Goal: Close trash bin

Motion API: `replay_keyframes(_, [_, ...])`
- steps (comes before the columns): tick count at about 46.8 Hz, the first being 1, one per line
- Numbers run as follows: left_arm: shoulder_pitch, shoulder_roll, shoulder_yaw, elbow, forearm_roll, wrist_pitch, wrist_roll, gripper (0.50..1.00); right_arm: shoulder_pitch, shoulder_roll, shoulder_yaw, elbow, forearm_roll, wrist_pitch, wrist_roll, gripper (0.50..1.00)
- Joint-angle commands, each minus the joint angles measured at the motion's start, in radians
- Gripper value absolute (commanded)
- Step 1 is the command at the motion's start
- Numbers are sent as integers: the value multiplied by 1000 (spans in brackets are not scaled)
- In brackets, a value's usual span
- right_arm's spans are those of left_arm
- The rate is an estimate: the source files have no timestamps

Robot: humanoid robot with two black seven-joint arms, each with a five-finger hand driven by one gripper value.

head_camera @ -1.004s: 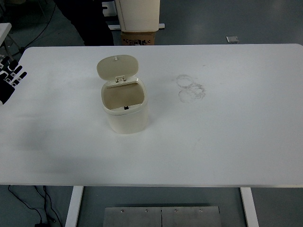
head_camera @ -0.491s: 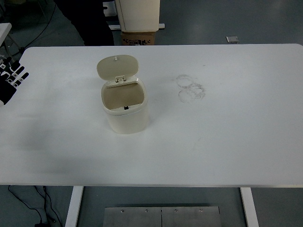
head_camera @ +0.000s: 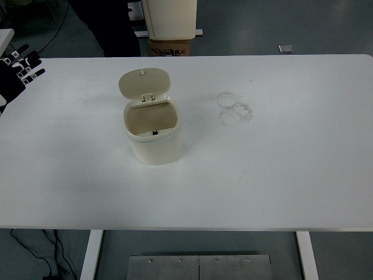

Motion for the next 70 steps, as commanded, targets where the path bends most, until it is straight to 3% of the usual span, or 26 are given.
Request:
replay_keyframes(1, [-33, 26, 49, -37, -1, 6, 0, 1000, 0, 0, 0, 0, 0, 0, -1, 991])
replay_keyframes(16, [-240, 138, 381, -220, -1, 6, 0, 1000, 0, 0, 0, 0, 0, 0, 1, 991])
replay_keyframes(34, [-568, 156, 766, -353, 6, -11, 0, 1000, 0, 0, 0, 0, 0, 0, 1, 991])
replay_keyframes(41, [-693, 149, 901, -382, 6, -54, 4, 1000, 0, 0, 0, 0, 0, 0, -1, 991])
replay_keyframes(47, [-762, 129, 962, -382, 8, -85, 12, 1000, 0, 0, 0, 0, 0, 0, -1, 991])
replay_keyframes(55, [-832, 90, 985, -384, 65, -123, 73, 1000, 0, 0, 0, 0, 0, 0, 1, 991])
replay_keyframes(70, [-921, -14, 987, -382, 154, -132, 81, 1000, 0, 0, 0, 0, 0, 0, -1, 991])
